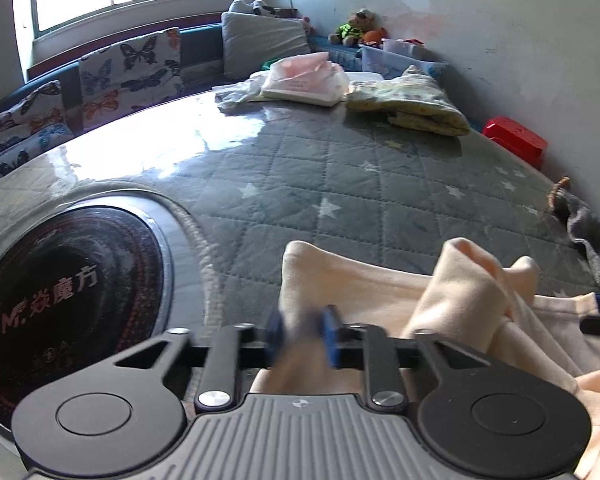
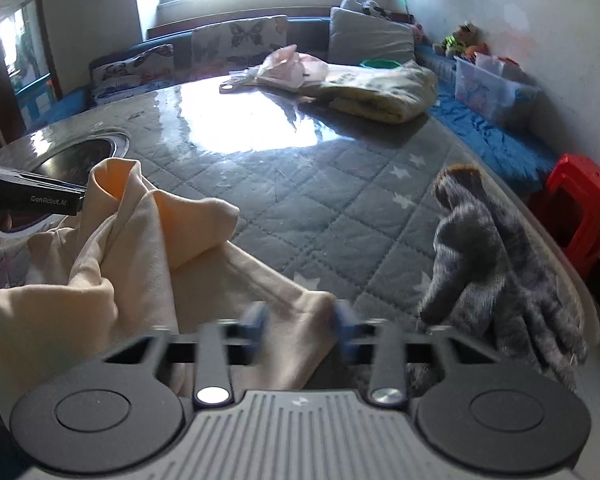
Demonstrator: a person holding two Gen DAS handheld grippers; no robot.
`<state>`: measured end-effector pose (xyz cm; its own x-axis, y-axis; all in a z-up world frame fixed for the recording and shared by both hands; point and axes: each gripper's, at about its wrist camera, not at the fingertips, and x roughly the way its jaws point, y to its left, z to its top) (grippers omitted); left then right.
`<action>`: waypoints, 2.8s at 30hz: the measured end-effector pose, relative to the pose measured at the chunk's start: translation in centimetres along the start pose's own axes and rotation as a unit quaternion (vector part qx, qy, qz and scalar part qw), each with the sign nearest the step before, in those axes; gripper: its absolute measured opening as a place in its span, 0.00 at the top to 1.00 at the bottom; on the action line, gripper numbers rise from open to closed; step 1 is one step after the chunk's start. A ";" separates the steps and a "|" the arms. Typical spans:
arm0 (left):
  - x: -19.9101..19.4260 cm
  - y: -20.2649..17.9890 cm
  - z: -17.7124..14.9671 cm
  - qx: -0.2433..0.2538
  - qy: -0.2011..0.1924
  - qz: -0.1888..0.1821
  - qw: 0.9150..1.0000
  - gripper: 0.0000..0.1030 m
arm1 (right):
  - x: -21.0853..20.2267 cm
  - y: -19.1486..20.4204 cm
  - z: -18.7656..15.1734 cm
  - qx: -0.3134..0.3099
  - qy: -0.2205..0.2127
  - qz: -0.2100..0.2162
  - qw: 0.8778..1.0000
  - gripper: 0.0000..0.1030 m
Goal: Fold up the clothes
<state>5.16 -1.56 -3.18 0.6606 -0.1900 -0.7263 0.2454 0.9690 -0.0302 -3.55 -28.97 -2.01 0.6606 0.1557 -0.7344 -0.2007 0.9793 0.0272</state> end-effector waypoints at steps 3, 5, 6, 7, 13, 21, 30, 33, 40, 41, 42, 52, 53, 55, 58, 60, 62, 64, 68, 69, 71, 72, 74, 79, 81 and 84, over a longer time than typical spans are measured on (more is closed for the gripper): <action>-0.2 0.2 -0.1 -0.002 -0.004 0.019 1.000 0.88 | 0.4 0.4 1.1 -0.025 -0.013 -0.001 1.000 0.91; -0.5 0.7 -0.2 -0.011 -0.006 0.032 0.999 0.89 | 0.6 0.7 2.1 -0.039 -0.028 -0.001 0.999 0.91; -0.6 1.1 -0.2 -0.018 -0.006 0.039 0.999 0.89 | 0.8 0.9 2.7 -0.045 -0.037 -0.001 0.998 0.92; -0.8 1.6 -0.1 -0.025 -0.006 0.044 0.999 0.89 | 0.9 1.1 3.4 -0.053 -0.047 -0.001 0.997 0.92; -2.3 4.3 0.3 -0.061 -0.021 0.076 0.995 0.89 | 2.1 3.5 8.2 -0.090 -0.120 -0.003 0.989 0.92; -1.9 7.9 0.3 -0.090 0.000 0.083 0.992 0.83 | 3.0 6.6 11.6 -0.104 -0.133 0.031 0.985 0.75; -3.6 7.7 0.0 -0.089 -0.011 0.074 0.993 0.61 | -0.4 12.9 7.3 -0.211 -0.080 0.181 0.957 0.46; -4.3 6.8 -0.2 -0.080 -0.011 0.068 0.994 0.52 | -0.2 14.8 5.0 -0.275 -0.058 0.192 0.940 0.45; -5.7 5.5 -0.6 -0.067 -0.014 0.063 0.996 0.30 | -0.1 14.1 3.7 -0.295 -0.040 0.158 0.941 0.68; -5.8 5.4 -0.7 -0.065 -0.013 0.063 0.996 0.28 | -0.3 13.8 3.7 -0.290 -0.043 0.154 0.944 0.73; -5.9 5.2 -0.8 -0.063 -0.012 0.063 0.996 0.25 | -0.5 13.5 3.7 -0.285 -0.046 0.150 0.946 0.76; -6.8 4.7 -1.4 -0.067 -0.011 0.063 0.996 0.07 | -3.2 7.9 3.7 -0.207 -0.069 0.088 0.972 0.90; -6.8 4.6 -1.4 -0.068 -0.011 0.063 0.996 0.06 | -3.3 7.4 3.7 -0.197 -0.068 0.082 0.975 0.90; -6.8 4.4 -1.5 -0.070 -0.010 0.062 0.996 0.06 | -3.5 6.6 3.8 -0.178 -0.065 0.075 0.979 0.89; -6.9 4.0 -1.6 -0.070 -0.007 0.060 0.996 0.06 | -3.6 6.4 4.0 -0.166 -0.077 0.065 0.981 0.78; -6.9 3.8 -1.6 -0.069 -0.006 0.059 0.996 0.06 | -3.6 6.6 4.2 -0.160 -0.085 0.070 0.981 0.72; -7.0 3.6 -1.7 -0.067 -0.006 0.060 0.996 0.06 | -3.6 6.9 4.4 -0.154 -0.091 0.085 0.980 0.68; -7.0 3.5 -1.6 -0.069 -0.006 0.061 0.996 0.06 | -3.5 7.7 4.5 -0.158 -0.091 0.107 0.977 0.62; -6.9 3.4 -1.6 -0.071 -0.001 0.062 0.996 0.06 | -2.0 9.6 4.5 -0.176 -0.078 0.120 0.974 0.55; -6.9 3.4 -1.6 -0.071 0.001 0.062 0.996 0.06 | -1.6 9.8 4.4 -0.178 -0.074 0.119 0.974 0.55; -7.1 3.4 -1.7 -0.069 0.003 0.064 0.996 0.05 | -0.8 9.9 4.3 -0.175 -0.061 0.118 0.976 0.56; -7.2 3.4 -1.7 -0.070 0.004 0.066 0.995 0.03 | -0.7 9.8 4.2 -0.170 -0.059 0.118 0.977 0.55; -7.3 3.5 -1.8 -0.070 0.008 0.072 0.995 0.02 | -0.9 9.6 4.1 -0.159 -0.061 0.116 0.979 0.54; -7.4 3.3 -2.1 -0.077 0.013 0.071 0.994 0.00 | -1.6 8.6 4.3 -0.120 -0.071 0.118 0.983 0.49; -7.5 3.1 -2.2 -0.077 0.014 0.071 0.994 0.00 | -1.5 8.5 4.4 -0.113 -0.072 0.116 0.984 0.49; -7.6 3.0 -2.3 -0.080 0.017 0.072 0.994 0.00 | -1.1 8.6 4.7 -0.098 -0.066 0.125 0.985 0.49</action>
<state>-0.80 3.19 0.68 0.6559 -0.0455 -0.7535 0.0330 0.9990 -0.0316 -2.57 -20.12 2.25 0.6585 0.4178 -0.6260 -0.4966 0.8662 0.0556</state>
